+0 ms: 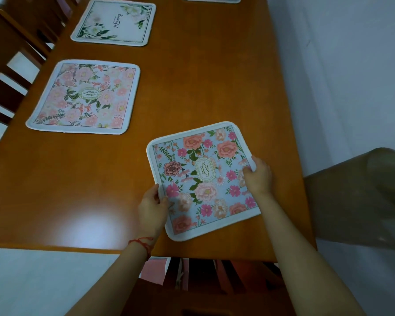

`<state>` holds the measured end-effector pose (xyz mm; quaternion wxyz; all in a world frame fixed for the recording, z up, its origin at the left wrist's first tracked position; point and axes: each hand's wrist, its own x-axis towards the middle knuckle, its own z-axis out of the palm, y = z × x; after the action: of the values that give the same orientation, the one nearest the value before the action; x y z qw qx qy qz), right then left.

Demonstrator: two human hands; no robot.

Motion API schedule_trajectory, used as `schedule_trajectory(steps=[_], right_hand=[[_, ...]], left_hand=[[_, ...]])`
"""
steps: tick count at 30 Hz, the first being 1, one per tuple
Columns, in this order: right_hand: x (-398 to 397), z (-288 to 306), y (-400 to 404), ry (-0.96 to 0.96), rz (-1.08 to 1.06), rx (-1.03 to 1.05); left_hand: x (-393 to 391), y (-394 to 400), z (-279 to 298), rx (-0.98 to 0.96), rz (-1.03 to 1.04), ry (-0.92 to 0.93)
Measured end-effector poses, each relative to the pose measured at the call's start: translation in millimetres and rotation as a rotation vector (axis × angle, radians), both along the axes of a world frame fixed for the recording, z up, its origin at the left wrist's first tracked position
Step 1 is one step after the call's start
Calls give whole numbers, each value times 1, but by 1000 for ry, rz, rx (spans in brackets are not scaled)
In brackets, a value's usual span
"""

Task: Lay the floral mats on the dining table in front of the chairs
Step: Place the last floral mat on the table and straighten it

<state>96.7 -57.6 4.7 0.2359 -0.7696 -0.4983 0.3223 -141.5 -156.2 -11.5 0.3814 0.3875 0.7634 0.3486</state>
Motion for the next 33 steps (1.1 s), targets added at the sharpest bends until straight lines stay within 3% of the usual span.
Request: schedule_trajectory(steps=[8, 13, 23, 33], right_hand=[[9, 5, -13, 86, -17, 19], [10, 0, -47, 52, -73, 29], [-13, -12, -105, -38, -194, 15], [-22, -24, -116, 5, -309, -42]], left_hand=[[-10, 13, 7, 78, -37, -23], [-21, 47, 14, 25, -126, 15], [-24, 118, 24, 85, -386, 290], [-32, 155, 17, 22, -623, 376]])
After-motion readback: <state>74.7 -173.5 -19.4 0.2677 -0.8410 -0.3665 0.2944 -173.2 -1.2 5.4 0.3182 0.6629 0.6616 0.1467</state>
